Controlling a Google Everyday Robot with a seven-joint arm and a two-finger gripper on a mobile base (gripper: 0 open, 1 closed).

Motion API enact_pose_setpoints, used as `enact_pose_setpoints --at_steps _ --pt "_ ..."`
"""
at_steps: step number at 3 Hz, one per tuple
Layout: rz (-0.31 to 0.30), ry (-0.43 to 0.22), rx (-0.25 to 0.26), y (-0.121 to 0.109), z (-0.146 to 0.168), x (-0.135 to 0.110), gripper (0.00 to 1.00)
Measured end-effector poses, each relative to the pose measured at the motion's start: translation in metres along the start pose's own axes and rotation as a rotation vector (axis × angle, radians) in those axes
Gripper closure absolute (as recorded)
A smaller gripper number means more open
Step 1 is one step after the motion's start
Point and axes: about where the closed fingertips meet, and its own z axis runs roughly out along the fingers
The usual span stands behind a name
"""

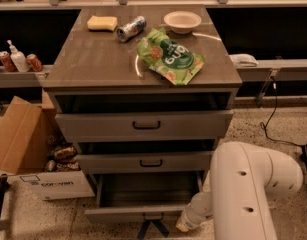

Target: Close bottom drawer

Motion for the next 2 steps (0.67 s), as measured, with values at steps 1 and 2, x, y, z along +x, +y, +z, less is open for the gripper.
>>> enact_pose_setpoints --at_steps 1,2 --pt "-0.076 -0.053 0.070 -0.030 0.004 -0.019 1.00" --pt "-0.128 -0.101 0.104 -0.050 0.004 -0.034 1.00"
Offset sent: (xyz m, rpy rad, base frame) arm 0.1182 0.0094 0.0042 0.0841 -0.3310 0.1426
